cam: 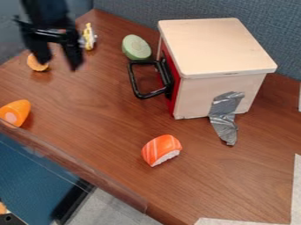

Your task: Open the drawer

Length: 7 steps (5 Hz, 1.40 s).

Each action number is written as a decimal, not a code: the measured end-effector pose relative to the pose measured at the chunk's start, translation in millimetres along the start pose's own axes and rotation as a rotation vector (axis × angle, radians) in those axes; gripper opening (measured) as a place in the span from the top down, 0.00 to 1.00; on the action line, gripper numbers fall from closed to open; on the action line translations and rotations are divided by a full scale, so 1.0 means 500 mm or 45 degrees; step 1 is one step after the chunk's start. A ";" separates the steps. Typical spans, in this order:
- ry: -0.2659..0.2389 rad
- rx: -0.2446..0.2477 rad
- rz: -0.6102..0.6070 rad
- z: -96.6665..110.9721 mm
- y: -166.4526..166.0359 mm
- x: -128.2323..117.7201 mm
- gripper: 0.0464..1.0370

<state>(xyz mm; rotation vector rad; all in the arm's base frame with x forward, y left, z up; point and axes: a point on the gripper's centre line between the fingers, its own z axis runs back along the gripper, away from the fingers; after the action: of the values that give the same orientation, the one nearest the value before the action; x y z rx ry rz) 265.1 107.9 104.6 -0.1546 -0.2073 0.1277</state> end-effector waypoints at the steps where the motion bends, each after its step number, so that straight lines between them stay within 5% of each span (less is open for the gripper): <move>1: -0.039 -0.004 0.085 -0.017 -0.037 0.033 0.04; 3: -0.085 0.016 0.269 -0.082 -0.038 0.093 0.04; 5: -0.063 0.011 0.363 -0.157 -0.077 0.121 0.04; 7: -0.077 0.003 0.410 -0.182 -0.108 0.145 0.08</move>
<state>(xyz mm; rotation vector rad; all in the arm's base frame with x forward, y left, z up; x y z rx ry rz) 361.0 52.5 39.5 -0.1816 -0.2414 0.4534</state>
